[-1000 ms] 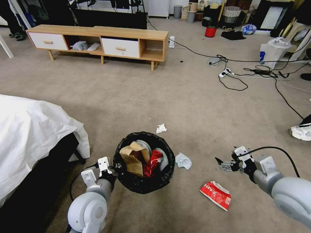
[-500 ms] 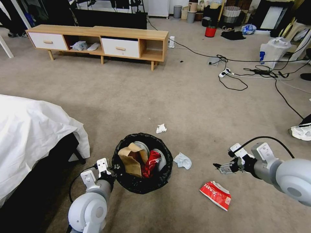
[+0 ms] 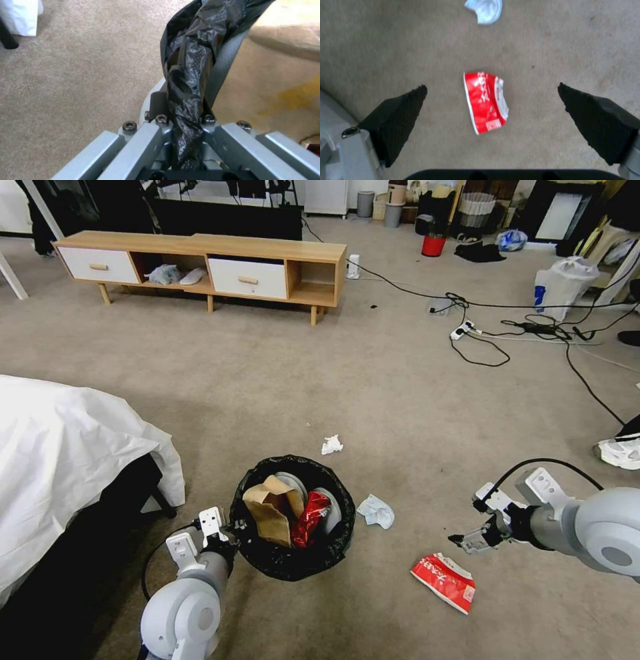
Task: Pick up the trash bin, then pick up the garbage from the floor and place it into the trash bin.
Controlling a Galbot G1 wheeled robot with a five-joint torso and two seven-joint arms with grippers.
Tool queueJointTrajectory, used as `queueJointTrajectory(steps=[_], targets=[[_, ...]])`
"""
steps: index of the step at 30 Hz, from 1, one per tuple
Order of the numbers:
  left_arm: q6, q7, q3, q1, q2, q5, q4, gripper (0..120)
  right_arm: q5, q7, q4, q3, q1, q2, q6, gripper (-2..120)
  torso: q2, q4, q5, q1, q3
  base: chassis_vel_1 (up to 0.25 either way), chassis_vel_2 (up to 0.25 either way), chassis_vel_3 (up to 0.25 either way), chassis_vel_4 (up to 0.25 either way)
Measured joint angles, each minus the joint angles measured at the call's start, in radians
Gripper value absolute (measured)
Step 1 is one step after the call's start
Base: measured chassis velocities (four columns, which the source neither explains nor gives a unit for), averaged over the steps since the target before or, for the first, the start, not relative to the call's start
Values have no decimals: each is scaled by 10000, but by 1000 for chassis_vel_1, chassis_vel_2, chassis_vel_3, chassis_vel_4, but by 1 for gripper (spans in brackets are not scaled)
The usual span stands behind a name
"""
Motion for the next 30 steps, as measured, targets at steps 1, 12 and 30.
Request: queueJointTrajectory(steps=[1, 12, 30], targets=[[-2, 14, 13, 9, 6, 2, -13, 2, 0, -9, -15, -10, -136, -125, 0, 100, 0, -1, -2, 0, 0, 0, 0, 0, 0], [-90, 142, 30, 35, -98, 191, 25, 2, 96, 20, -261, -100, -869, -692, 30, 100, 0, -1, 0, 0, -1, 0, 0, 0, 0], [-187, 278, 39, 182, -137, 363, 110, 2, 744, -48, -1395, 546, -2426, -2284, 61, 100, 0, 0, 0, 0, 0, 0, 0, 0, 0]])
